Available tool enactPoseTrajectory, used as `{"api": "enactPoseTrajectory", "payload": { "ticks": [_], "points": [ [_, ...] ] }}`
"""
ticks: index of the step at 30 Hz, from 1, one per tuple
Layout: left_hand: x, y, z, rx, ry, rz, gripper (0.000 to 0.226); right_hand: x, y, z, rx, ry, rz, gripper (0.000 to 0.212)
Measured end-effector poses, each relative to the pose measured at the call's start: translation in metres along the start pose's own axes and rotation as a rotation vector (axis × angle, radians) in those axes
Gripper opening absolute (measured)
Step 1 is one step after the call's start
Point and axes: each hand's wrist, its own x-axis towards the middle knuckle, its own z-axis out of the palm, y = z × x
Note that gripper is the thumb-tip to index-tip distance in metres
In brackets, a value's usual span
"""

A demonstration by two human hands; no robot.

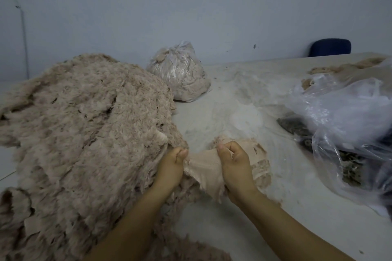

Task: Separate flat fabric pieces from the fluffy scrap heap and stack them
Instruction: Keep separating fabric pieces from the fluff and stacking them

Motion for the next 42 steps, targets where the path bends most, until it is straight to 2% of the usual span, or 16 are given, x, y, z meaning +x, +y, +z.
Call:
{"api": "enactPoseTrajectory", "payload": {
  "ticks": [3,5,7,9,11,13,15,17,20,21,24,28,32,36,39,42],
  "points": [
    [0.003,-0.008,-0.011,0.084,0.113,-0.089,0.038,0.004,-0.008,-0.007,-0.007,0.101,-0.039,0.031],
    [0.001,-0.007,-0.018,0.09,0.073,-0.097,0.041,0.012,-0.015,-0.013,-0.01,0.148,-0.076,0.028],
    [-0.005,0.006,-0.011,-0.118,-0.114,-0.185,0.042,0.015,-0.021,-0.012,0.002,0.145,-0.082,0.023],
    [-0.012,0.022,-0.003,-0.449,-0.312,-0.428,0.052,0.012,-0.022,-0.003,0.058,0.094,-0.09,0.013],
    [-0.016,0.034,0.002,-0.722,-0.463,-0.596,0.058,0.006,-0.017,0.001,0.117,0.02,-0.076,0.003],
    [-0.016,0.042,0.003,-0.92,-0.418,-0.649,0.046,-0.002,-0.007,-0.003,0.14,-0.054,-0.04,0.016],
    [-0.012,0.045,0.001,-0.99,-0.266,-0.602,0.027,-0.013,0.003,-0.009,0.119,-0.126,-0.002,0.032],
    [-0.006,0.046,-0.003,-0.962,-0.215,-0.549,0.017,-0.02,0.006,-0.013,0.129,-0.19,0.071,0.044],
    [0.003,0.047,-0.011,-0.943,-0.332,-0.542,0.014,-0.01,-0.005,-0.017,0.289,-0.231,0.241,0.064],
    [0.004,0.047,-0.013,-0.923,-0.379,-0.538,0.014,-0.004,-0.01,-0.018,0.332,-0.243,0.254,0.061],
    [0.008,0.053,-0.015,-0.788,-0.49,-0.466,0.018,0.01,-0.019,-0.023,0.348,-0.193,0.174,0.03],
    [0.021,0.06,-0.003,-0.566,-0.359,-0.335,0.014,0.027,-0.017,-0.041,0.11,-0.056,0.017,0.042],
    [0.037,0.068,0.028,-0.346,-0.256,-0.164,0.02,0.044,-0.004,-0.064,-0.011,0.147,-0.035,0.031],
    [0.053,0.06,0.054,-0.145,-0.261,-0.048,0.03,0.052,0.014,-0.078,-0.255,0.235,0.008,0.019],
    [0.06,0.047,0.062,0.007,-0.239,-0.09,0.027,0.057,0.025,-0.085,-0.34,0.239,0.109,0.01],
    [0.059,0.041,0.061,-0.09,-0.155,-0.129,0.03,0.062,0.031,-0.092,-0.287,0.267,0.167,0.019]
  ]
}}
